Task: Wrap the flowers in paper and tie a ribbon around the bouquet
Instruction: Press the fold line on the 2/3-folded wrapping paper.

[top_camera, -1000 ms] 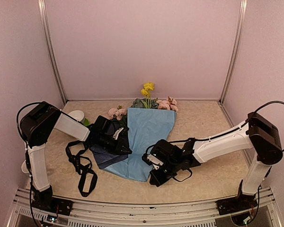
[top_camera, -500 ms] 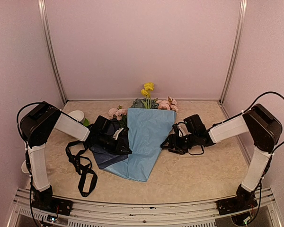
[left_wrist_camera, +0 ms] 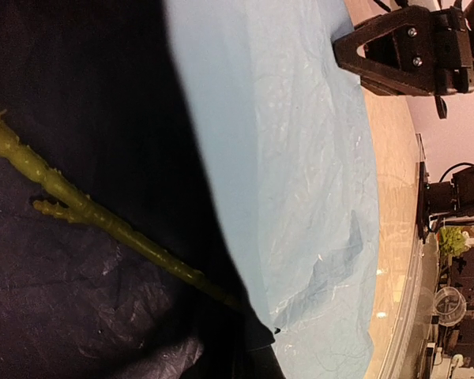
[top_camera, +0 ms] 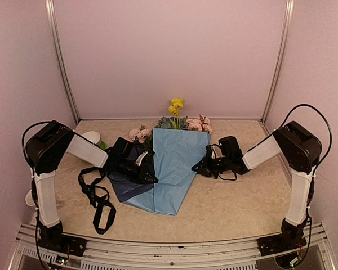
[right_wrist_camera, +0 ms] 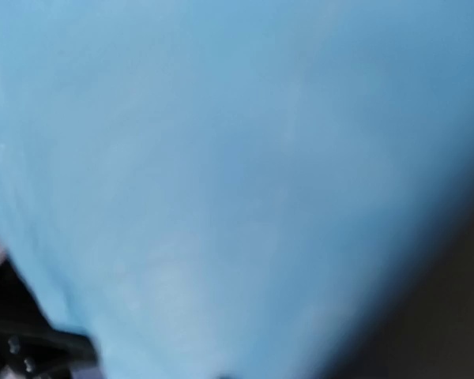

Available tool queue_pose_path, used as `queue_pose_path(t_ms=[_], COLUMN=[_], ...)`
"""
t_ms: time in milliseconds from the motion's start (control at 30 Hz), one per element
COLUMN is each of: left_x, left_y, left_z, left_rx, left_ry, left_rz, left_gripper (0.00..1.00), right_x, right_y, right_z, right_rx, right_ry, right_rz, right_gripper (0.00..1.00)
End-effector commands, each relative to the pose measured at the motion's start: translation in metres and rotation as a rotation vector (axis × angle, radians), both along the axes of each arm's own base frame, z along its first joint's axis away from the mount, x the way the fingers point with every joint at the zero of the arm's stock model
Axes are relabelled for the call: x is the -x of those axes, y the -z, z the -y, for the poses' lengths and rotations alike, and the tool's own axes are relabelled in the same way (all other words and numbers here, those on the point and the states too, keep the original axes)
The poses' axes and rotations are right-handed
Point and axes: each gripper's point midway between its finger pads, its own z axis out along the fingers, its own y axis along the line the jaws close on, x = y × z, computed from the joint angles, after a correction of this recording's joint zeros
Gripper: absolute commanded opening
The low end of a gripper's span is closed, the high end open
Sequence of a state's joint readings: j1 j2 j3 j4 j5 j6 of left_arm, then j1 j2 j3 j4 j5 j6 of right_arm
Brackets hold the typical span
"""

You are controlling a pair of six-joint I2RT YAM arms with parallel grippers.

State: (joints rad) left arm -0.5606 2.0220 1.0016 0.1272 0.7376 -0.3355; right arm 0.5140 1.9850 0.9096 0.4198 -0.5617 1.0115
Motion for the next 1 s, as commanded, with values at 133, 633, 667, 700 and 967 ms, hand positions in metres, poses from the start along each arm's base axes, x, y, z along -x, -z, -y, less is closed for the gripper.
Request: queue_pose_path(t_ms=[133, 633, 667, 700, 967], left_x=[0.010, 0.011, 0.011, 0.012, 0.013], left_y=[0.025, 0.025, 0.025, 0.025, 0.026], left_z=[-0.013, -0.012, -0.012, -0.013, -0.014], left_rx=[-0.072, -0.073, -0.074, -0.075, -0.077], left_ry=[-0.014, -0.006, -0.007, -0.007, -0.008], left_rz=[-0.074, -0.077, -0.078, -0.078, -0.081], left_gripper=[0.00, 0.00, 0.00, 0.00, 0.00], right_x=[-0.050, -0.144, -0.147, -0.150, -0.152], right_y=[-0.012, -0.013, -0.014, -0.015, -0.029], right_z=[0.050, 0.073, 0.075, 0.076, 0.071], right_rx=[0.030, 0.011, 0.013, 0.020, 0.029], right_ry=[0.188, 0.311, 0.321, 0.328, 0.277], right_rz=[0.056, 0.110, 0.116, 0.121, 0.167], right_gripper=[0.44, 0.20, 0.07, 0.00, 0.37])
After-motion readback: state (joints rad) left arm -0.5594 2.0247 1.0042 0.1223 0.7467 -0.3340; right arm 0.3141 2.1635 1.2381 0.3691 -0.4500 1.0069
